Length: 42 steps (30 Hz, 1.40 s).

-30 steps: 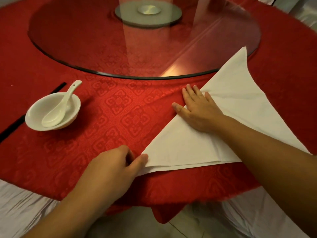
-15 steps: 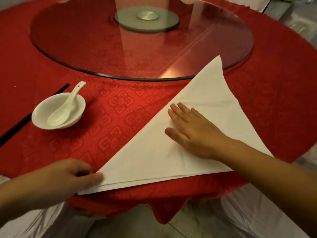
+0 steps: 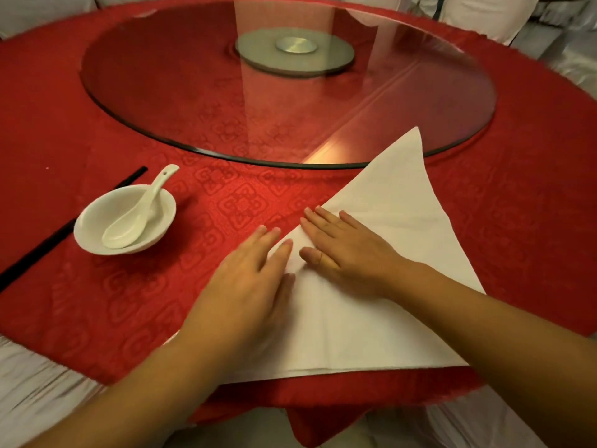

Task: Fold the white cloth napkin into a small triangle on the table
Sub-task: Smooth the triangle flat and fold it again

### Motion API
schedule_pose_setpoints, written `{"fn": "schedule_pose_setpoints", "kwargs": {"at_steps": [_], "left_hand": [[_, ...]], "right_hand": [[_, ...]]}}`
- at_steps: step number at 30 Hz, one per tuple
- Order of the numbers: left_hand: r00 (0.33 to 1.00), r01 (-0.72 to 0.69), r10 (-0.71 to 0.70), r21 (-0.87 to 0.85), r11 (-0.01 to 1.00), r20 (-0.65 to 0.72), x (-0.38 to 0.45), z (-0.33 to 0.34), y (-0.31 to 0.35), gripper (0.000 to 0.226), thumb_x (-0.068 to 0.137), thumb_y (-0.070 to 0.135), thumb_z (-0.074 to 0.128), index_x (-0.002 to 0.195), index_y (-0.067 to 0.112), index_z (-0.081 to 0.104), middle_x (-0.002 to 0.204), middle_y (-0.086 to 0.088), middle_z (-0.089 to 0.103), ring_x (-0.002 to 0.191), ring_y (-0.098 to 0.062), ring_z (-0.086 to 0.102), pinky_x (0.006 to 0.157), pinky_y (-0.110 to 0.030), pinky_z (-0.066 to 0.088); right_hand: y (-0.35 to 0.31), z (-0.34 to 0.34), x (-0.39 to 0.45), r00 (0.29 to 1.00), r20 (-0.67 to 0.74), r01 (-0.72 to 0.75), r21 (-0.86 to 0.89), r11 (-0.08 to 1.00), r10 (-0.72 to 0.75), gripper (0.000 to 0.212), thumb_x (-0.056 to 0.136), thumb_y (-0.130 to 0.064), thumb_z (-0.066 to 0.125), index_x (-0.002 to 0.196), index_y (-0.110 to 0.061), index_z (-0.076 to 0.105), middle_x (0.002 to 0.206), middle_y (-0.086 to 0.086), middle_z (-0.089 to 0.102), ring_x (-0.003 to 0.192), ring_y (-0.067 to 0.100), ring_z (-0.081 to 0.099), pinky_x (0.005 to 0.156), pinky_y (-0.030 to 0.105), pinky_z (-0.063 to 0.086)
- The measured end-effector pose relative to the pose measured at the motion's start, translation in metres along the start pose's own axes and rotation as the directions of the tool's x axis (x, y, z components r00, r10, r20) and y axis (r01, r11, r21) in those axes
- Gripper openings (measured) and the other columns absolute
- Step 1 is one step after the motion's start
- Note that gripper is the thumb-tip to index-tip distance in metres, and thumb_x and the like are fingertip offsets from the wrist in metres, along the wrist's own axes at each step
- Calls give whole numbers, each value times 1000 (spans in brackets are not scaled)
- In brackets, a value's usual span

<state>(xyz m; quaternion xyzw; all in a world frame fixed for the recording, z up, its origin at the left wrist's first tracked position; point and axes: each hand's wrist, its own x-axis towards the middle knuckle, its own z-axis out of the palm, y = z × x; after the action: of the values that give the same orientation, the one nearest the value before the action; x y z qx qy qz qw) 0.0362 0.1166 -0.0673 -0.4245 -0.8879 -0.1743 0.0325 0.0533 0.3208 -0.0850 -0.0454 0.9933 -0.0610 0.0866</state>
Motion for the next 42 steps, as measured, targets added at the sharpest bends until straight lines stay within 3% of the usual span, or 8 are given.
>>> {"fn": "schedule_pose_setpoints", "kwargs": {"at_steps": [2, 4, 9, 12, 16, 32, 39, 42], "left_hand": [[993, 1, -6, 42, 999, 115, 7, 18, 2, 59, 100, 47, 18, 151, 18, 16, 160, -2, 4, 147, -15, -4, 120, -34, 2], [989, -14, 1, 89, 996, 150, 5, 30, -5, 68, 94, 58, 4, 152, 23, 7, 159, 4, -5, 144, -10, -15, 117, -31, -8], [977, -37, -1, 175, 984, 211, 4, 29, -6, 65, 97, 54, 18, 145, 15, 36, 152, -6, 31, 142, -23, 24, 109, -43, 16], [984, -55, 22, 189, 980, 176, 5, 30, -5, 63, 94, 51, 27, 140, 11, 44, 147, -10, 40, 137, -28, 34, 106, -46, 22], [989, -65, 36, 209, 976, 143, 7, 33, -7, 66, 96, 51, 20, 135, 9, 51, 143, -12, 45, 132, -31, 41, 104, -47, 27], [983, -165, 133, 299, 940, 125, 14, 38, -9, 69, 98, 50, 14, 130, 3, 53, 138, -16, 49, 126, -36, 46, 102, -51, 25], [973, -200, 156, 280, 939, 172, 14, 37, -11, 70, 98, 53, 15, 132, 5, 51, 140, -15, 47, 132, -31, 42, 102, -51, 26], [969, -211, 169, 249, 945, 178, 14, 36, -14, 68, 97, 54, 16, 134, 7, 49, 142, -14, 45, 135, -22, 32, 103, -51, 26]], "right_hand": [[14, 0, 5, 1000, -3, -15, -13, 1000, 15, 65, 99, -52, 13, 153, -19, 3, 162, -2, -3, 146, 9, -9, 119, 36, -3], [31, -3, 10, 998, -10, -63, 8, 998, 63, 65, 98, -54, 12, 153, -20, 2, 162, -3, -4, 146, 8, -10, 119, 37, -4], [78, -8, 24, 978, -40, -202, 42, 978, 204, 70, 96, -59, 9, 153, -19, 1, 162, -3, -5, 146, 8, -10, 119, 39, -3], [100, -10, 31, 963, -54, -264, 38, 964, 265, 74, 94, -61, 10, 153, -17, 2, 162, -2, -2, 146, 9, -7, 119, 40, -3], [113, -8, 35, 962, -81, -258, 19, 966, 259, 80, 90, -67, 8, 153, -18, 4, 162, -3, 3, 147, 11, -2, 119, 39, -3], [144, -5, 15, 912, -112, -390, 67, 918, 396, 83, 86, -71, 7, 152, -22, 1, 162, -7, 0, 145, 5, -8, 119, 42, -1], [166, -8, 14, 867, -138, -470, 93, 878, 479, 75, 87, -69, 10, 150, -28, 16, 160, -10, 14, 147, 15, 3, 117, 51, 6], [164, -13, 8, 861, -274, -381, 210, 901, 428, 59, 93, -56, 26, 140, -22, 39, 148, -2, 40, 139, 22, 27, 110, 52, 25]]}}
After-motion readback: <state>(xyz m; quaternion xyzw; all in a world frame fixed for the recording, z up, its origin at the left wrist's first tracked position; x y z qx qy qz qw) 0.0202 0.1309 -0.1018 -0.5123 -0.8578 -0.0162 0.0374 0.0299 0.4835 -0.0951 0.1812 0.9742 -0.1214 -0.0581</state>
